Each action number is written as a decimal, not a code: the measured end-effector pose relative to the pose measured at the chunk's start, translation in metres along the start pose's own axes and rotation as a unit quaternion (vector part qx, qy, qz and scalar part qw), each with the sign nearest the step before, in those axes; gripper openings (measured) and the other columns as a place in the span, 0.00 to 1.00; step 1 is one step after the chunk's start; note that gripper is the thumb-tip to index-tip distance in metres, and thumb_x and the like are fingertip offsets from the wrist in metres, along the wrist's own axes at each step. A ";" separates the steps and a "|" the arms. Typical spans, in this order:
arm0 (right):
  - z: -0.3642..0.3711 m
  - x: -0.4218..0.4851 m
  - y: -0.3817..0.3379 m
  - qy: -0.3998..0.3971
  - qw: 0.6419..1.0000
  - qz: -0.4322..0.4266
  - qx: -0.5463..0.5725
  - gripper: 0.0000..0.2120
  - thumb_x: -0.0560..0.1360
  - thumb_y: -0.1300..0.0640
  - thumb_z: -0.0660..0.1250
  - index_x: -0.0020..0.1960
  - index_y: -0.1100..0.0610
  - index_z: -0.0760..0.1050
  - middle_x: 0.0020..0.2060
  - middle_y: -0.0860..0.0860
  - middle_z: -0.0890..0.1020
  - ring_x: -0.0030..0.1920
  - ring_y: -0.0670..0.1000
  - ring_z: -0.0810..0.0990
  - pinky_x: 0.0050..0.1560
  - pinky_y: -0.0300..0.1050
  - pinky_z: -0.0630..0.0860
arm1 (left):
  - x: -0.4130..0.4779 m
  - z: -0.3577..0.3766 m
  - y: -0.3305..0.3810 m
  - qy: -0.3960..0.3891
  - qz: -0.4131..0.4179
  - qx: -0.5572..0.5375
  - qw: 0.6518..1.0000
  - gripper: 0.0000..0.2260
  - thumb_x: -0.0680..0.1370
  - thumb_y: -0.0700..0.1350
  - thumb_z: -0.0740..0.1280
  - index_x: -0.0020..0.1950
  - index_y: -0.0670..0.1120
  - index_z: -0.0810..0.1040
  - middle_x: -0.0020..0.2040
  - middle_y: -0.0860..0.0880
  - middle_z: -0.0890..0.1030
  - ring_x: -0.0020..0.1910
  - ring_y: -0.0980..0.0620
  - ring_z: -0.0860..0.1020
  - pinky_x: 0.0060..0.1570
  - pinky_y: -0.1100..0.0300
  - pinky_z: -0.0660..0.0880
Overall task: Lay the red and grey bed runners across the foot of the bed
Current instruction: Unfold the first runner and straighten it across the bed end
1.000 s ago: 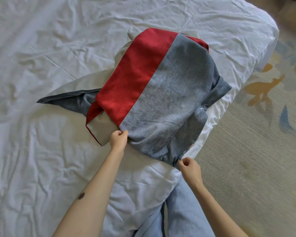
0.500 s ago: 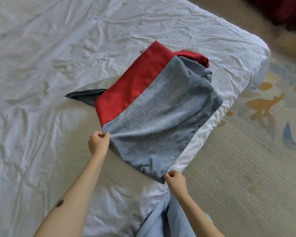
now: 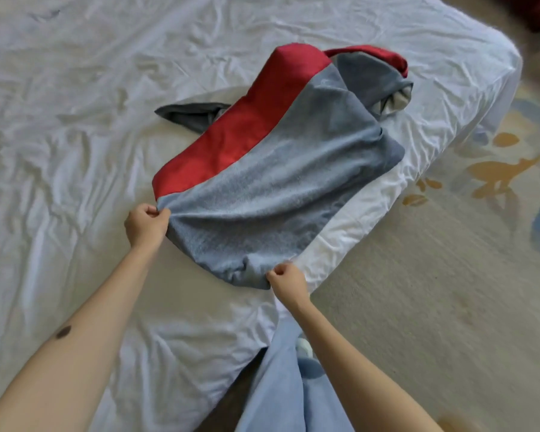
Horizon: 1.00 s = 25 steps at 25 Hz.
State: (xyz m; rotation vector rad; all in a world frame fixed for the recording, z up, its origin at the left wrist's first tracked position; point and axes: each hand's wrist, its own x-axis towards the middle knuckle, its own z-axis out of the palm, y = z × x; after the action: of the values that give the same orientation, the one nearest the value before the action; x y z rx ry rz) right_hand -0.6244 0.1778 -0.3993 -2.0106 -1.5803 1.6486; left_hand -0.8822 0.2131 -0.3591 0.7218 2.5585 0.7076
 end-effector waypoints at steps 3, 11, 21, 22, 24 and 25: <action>0.027 -0.024 0.000 -0.007 1.000 -0.010 -0.017 0.18 0.72 0.63 0.60 0.28 0.56 0.57 0.23 0.52 0.60 0.26 0.49 0.58 0.31 0.44 0.57 | -0.010 -0.026 -0.032 -0.007 -0.001 -0.008 1.000 0.04 0.72 0.41 0.67 0.39 0.42 0.75 0.40 0.40 0.79 0.44 0.42 0.78 0.47 0.54 0.73; 0.129 -0.079 -0.011 0.014 1.000 -0.012 -0.005 0.19 0.71 0.63 0.61 0.27 0.56 0.55 0.23 0.51 0.59 0.25 0.49 0.57 0.29 0.44 0.54 | 0.006 -0.099 -0.109 -0.015 0.025 -0.017 0.999 0.07 0.72 0.41 0.67 0.34 0.44 0.73 0.33 0.47 0.76 0.39 0.47 0.74 0.42 0.59 0.69; 0.310 -0.173 -0.044 0.042 0.999 0.007 0.031 0.17 0.69 0.63 0.60 0.26 0.56 0.56 0.22 0.52 0.61 0.25 0.50 0.59 0.30 0.46 0.58 | 0.044 -0.224 -0.260 -0.036 0.050 0.019 0.998 0.03 0.72 0.41 0.68 0.39 0.42 0.77 0.46 0.37 0.82 0.48 0.40 0.79 0.47 0.56 0.71; 0.323 -0.181 -0.042 0.039 0.999 0.010 0.035 0.16 0.68 0.63 0.60 0.26 0.56 0.57 0.22 0.52 0.61 0.26 0.50 0.60 0.31 0.46 0.58 | 0.043 -0.230 -0.273 -0.044 0.053 0.020 0.997 0.03 0.72 0.41 0.68 0.39 0.42 0.76 0.45 0.37 0.82 0.48 0.39 0.79 0.47 0.56 0.71; 0.348 -0.199 -0.036 0.026 0.999 0.020 0.026 0.13 0.68 0.63 0.60 0.28 0.58 0.60 0.25 0.53 0.64 0.29 0.52 0.63 0.32 0.46 0.59 | 0.039 -0.243 -0.298 -0.052 0.058 0.021 0.997 0.04 0.71 0.41 0.68 0.37 0.42 0.75 0.42 0.38 0.81 0.46 0.39 0.79 0.46 0.55 0.72; 0.360 -0.207 -0.032 0.021 0.999 0.027 0.021 0.12 0.69 0.62 0.60 0.29 0.58 0.61 0.26 0.54 0.65 0.30 0.52 0.64 0.32 0.45 0.59 | 0.039 -0.249 -0.310 -0.050 0.057 0.023 0.997 0.04 0.71 0.41 0.68 0.37 0.41 0.76 0.40 0.39 0.80 0.45 0.39 0.78 0.46 0.54 0.72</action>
State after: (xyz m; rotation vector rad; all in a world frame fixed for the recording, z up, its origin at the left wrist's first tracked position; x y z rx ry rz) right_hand -0.8945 -0.1385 -0.3890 -2.0700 -1.4782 1.6326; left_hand -1.1486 -0.0844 -0.3429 0.9001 2.4663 0.6337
